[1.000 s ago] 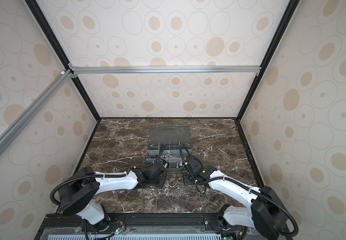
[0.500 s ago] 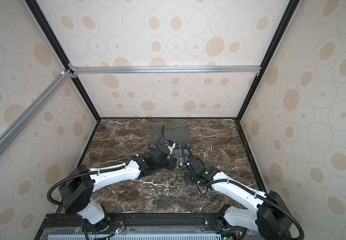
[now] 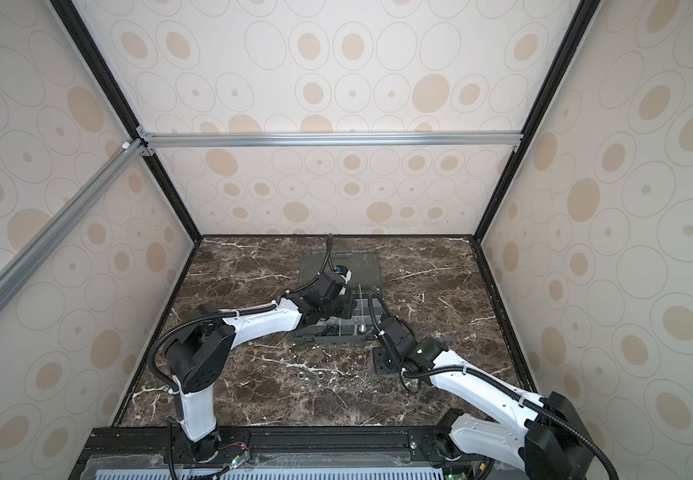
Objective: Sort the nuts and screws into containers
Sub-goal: 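Lift the hex nut and carry it over the box compartments, then open the left gripper to drop the hex nut into a compartment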
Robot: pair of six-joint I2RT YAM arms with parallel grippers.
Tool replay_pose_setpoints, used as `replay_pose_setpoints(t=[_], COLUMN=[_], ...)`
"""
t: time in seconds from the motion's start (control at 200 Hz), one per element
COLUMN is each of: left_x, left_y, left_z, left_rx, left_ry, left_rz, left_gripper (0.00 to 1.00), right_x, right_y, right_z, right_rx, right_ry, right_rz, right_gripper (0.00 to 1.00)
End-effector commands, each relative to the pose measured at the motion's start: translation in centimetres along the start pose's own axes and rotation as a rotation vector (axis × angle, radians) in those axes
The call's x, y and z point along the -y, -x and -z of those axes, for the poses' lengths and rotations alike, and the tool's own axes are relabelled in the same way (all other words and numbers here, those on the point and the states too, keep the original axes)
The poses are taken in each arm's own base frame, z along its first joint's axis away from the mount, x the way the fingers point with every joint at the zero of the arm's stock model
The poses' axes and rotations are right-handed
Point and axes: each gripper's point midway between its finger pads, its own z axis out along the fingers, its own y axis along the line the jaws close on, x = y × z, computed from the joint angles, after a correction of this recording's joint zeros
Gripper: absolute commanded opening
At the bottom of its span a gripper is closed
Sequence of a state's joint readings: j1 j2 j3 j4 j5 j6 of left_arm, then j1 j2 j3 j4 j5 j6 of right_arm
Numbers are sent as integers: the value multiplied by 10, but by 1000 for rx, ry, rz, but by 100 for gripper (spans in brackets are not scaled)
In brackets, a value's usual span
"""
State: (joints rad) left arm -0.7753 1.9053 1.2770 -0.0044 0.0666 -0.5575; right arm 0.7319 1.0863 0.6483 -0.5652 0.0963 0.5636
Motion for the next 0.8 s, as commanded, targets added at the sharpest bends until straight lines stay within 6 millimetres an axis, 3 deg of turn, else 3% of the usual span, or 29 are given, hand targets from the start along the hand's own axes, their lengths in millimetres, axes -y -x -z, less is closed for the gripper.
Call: replay_pose_setpoints(t=[0.0,0.115,0.39,0.56,0.795], left_x=[11,12,12,2,-33], left_y=[18,23,30,17,-20], left_z=[12,24,68,101,138], left_rx=[53,80,147,180,215], left_ry=[-65,-69,-100,-107,-40], left_rz=[39,45,64,106,164], left_gripper=[50,57,62,63,66], right_x=[6,4,0,-2,-7], right_y=[-5,-3,-1,-3,-2], right_z=[-1,-1,-2,-6,-9], right_rx=[-6,-7,-12,-31,-33], right_ry=[-23,-17,-10,-2,19], right_rz=[-14,-15,-6,-7,-2], right_gripper=[52,52,52,52,52])
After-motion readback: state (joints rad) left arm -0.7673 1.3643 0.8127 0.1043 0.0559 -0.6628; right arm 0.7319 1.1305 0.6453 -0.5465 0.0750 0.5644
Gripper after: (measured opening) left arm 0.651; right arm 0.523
